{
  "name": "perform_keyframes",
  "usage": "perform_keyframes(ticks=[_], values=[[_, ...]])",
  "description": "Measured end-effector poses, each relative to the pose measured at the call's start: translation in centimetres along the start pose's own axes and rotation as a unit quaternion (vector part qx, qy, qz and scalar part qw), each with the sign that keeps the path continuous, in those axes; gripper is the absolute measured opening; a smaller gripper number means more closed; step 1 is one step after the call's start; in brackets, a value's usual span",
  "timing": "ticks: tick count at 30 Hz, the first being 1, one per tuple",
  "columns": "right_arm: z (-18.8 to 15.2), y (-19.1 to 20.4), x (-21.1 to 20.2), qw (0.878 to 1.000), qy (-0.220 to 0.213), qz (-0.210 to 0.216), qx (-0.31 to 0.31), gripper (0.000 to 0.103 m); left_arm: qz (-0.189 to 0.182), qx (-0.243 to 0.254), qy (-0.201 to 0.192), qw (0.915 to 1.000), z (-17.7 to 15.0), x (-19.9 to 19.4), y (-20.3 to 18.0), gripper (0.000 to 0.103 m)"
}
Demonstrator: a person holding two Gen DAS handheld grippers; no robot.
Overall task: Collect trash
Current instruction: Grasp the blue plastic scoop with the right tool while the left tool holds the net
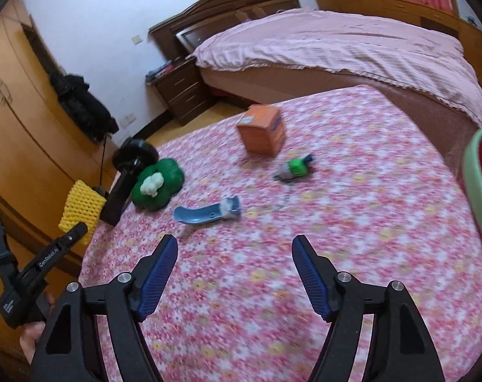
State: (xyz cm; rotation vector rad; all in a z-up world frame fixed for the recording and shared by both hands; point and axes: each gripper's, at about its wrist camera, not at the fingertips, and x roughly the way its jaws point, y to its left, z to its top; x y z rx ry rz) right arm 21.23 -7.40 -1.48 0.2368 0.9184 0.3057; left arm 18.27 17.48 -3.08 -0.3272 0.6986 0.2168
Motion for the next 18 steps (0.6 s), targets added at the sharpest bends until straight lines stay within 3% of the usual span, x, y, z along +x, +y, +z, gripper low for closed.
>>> perform_keyframes(ticks=[10,18], values=[[0.4,2.5,5.9,0.998,0.026,-0.024,-0.044,0.084,0.006,-0.033,-0.006,0.9994,-0.1,0.9,2.0,0.011],[1.6,3.4,8.4,0.997,0.019,-0.047,-0.057,0.086,-0.003,-0.033,-0.005,0.9994,-0.3,1.0,1.8,0.011]])
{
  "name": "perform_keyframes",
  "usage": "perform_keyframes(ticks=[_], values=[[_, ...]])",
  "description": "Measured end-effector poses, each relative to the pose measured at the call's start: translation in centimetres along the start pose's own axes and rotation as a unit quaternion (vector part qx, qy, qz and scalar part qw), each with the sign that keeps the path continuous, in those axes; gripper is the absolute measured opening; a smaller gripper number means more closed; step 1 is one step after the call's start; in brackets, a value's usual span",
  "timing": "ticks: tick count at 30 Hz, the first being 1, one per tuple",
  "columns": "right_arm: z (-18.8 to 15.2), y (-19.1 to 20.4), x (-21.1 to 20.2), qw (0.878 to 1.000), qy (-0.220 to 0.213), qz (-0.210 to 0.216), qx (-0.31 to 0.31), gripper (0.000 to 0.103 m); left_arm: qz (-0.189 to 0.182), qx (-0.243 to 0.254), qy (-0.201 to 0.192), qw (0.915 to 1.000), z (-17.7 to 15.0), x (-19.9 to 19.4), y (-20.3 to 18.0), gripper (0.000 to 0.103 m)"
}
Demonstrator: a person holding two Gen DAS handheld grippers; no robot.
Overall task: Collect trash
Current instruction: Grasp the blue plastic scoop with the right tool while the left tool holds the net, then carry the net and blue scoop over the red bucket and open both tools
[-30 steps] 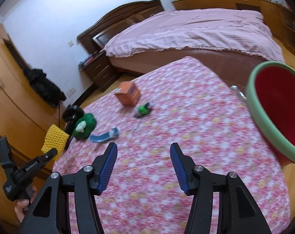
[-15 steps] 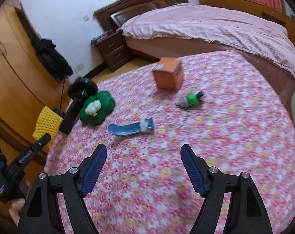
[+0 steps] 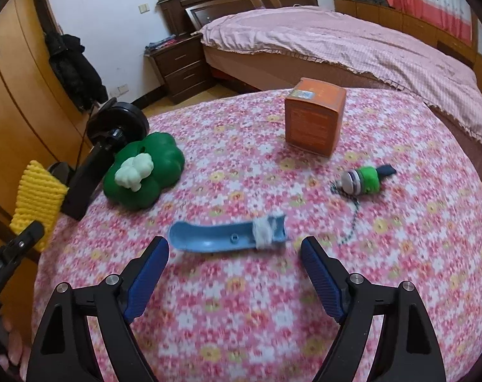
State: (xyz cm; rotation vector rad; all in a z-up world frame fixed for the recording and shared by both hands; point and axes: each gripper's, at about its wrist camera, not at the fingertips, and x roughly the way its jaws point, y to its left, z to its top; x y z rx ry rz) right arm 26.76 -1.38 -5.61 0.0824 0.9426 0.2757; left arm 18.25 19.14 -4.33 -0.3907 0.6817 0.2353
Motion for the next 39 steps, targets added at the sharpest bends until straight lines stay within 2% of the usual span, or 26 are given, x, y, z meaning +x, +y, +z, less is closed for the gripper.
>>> perform_keyframes(ticks=[10,11,12,13,18,28,39], values=[[0.8,0.1,1.3,1.000,-0.011,0.004,0.007,0.086,-0.021,-0.007,-0.005,0.9998,-0.1,-0.2,0.1,0.011],[0.8,0.1,1.2,1.000,-0.014,0.005,0.007,0.084,-0.023,-0.007,-0.007,0.9997,-0.1,-0.3,0.1,0.011],[0.7,0.0,1.2,1.000,-0.017,0.004,0.006,0.078,-0.025,-0.007,-0.009,0.9996,-0.1,-0.3,0.1,0.011],[0.4,0.0,0.9,1.000,-0.019,0.003,0.004,0.076,-0.027,-0.007,-0.010,0.9996,-0.1,-0.4,0.1,0.011],[-0.1,-0.1,0.2,1.000,-0.021,0.016,0.002,0.076,-0.032,-0.006,-0.014,0.9994,-0.1,-0.5,-0.1,0.011],[-2.8,-1.7,-4.3,0.999,-0.031,0.036,0.021,0.076,-0.040,-0.013,-0.025,0.9988,-0.1,-0.9,-0.1,0.011],[-6.2,-6.4,-10.5,0.996,-0.054,0.019,0.075,0.076,-0.050,-0.016,-0.054,0.9971,-0.2,-1.7,-0.3,0.011]])
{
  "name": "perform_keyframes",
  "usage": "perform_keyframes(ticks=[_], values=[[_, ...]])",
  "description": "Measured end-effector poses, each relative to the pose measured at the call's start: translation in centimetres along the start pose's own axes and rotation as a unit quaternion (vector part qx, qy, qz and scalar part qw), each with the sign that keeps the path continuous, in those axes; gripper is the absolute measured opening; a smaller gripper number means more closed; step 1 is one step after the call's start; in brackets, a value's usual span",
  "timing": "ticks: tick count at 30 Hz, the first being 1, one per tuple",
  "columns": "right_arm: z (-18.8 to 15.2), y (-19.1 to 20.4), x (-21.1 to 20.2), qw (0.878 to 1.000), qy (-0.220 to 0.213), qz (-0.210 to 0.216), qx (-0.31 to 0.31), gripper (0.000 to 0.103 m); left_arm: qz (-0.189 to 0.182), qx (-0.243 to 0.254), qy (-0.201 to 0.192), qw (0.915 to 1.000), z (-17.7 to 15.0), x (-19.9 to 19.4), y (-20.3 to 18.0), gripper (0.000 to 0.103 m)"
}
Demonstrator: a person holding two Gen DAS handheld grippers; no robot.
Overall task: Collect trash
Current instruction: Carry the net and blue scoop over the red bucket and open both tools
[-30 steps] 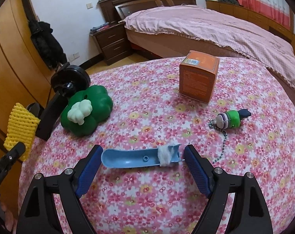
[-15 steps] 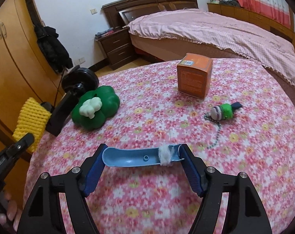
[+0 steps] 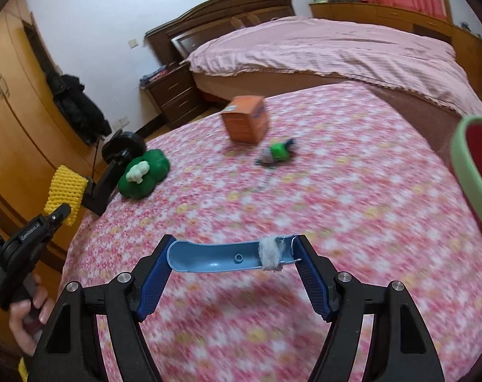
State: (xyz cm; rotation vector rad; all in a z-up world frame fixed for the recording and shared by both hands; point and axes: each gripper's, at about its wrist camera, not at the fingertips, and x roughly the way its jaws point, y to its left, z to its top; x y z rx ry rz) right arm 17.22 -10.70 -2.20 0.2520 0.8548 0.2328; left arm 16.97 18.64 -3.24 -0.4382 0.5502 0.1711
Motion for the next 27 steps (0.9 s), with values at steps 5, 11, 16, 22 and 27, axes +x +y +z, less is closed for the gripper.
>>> perform_keyframes(ticks=[5,11,16,22,27], values=[[-0.7,-2.6,-2.5,0.999,-0.010,-0.017,0.028,0.076,-0.007,0.003,0.003,1.0000,0.2,-0.4,-0.4,0.011],[-1.6,-5.3,-5.3,0.998,-0.028,-0.025,0.053,0.076,-0.036,0.003,0.009,0.9993,0.3,-1.5,-1.9,0.011],[-2.0,-6.8,-7.0,0.996,-0.040,-0.029,0.068,0.076,-0.065,0.014,0.015,0.9977,-0.2,-2.7,-3.9,0.011],[-2.3,-8.8,-8.6,0.994,-0.052,-0.017,0.099,0.076,-0.095,0.035,0.027,0.9945,-1.1,-3.9,-6.7,0.011],[-2.3,-10.1,-10.1,0.991,-0.070,-0.016,0.115,0.076,-0.123,0.051,0.043,0.9901,-2.2,-4.5,-9.1,0.011]])
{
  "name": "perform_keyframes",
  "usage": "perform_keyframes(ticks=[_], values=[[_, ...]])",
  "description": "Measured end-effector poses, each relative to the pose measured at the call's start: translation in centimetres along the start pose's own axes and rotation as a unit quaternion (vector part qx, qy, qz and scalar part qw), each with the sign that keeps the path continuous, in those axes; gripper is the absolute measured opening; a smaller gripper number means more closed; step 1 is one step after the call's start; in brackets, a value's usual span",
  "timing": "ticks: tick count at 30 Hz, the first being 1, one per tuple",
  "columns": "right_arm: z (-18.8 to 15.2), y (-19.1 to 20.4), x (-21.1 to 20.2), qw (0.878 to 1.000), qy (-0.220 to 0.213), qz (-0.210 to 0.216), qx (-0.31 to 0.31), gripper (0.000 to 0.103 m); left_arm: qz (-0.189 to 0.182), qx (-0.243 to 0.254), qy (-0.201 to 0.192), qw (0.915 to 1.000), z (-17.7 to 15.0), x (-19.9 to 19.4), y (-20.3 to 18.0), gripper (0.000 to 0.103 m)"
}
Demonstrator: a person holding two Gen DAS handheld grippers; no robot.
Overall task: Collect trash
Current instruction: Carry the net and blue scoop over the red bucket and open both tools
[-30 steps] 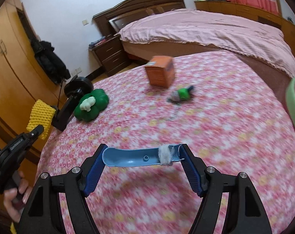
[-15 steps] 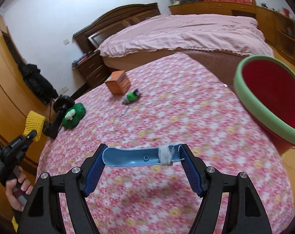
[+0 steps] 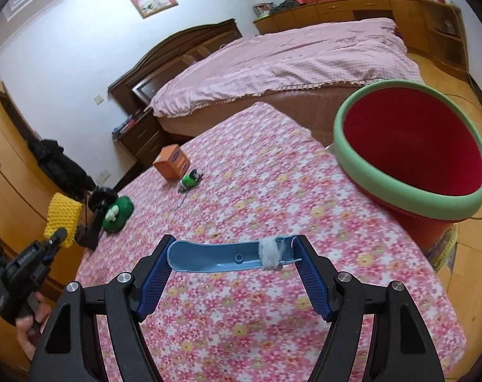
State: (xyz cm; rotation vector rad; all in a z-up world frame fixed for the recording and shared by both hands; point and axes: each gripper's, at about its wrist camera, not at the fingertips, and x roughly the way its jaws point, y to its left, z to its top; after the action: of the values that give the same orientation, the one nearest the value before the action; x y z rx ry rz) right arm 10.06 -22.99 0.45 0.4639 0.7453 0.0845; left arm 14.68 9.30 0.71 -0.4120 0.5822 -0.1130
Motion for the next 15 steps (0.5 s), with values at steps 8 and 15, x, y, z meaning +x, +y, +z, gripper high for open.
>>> perform_keyframes(ticks=[8,15], values=[[0.8,-2.0,-1.9,0.999,-0.029,-0.011,0.013,0.076,-0.046,0.036,0.029,0.9979,-1.1,1.3,-5.0,0.011],[1.6,-5.1,-3.6,0.998,-0.055,-0.027,0.034,0.076,-0.077,0.074,0.064,0.9922,-2.4,3.1,-9.7,0.011]])
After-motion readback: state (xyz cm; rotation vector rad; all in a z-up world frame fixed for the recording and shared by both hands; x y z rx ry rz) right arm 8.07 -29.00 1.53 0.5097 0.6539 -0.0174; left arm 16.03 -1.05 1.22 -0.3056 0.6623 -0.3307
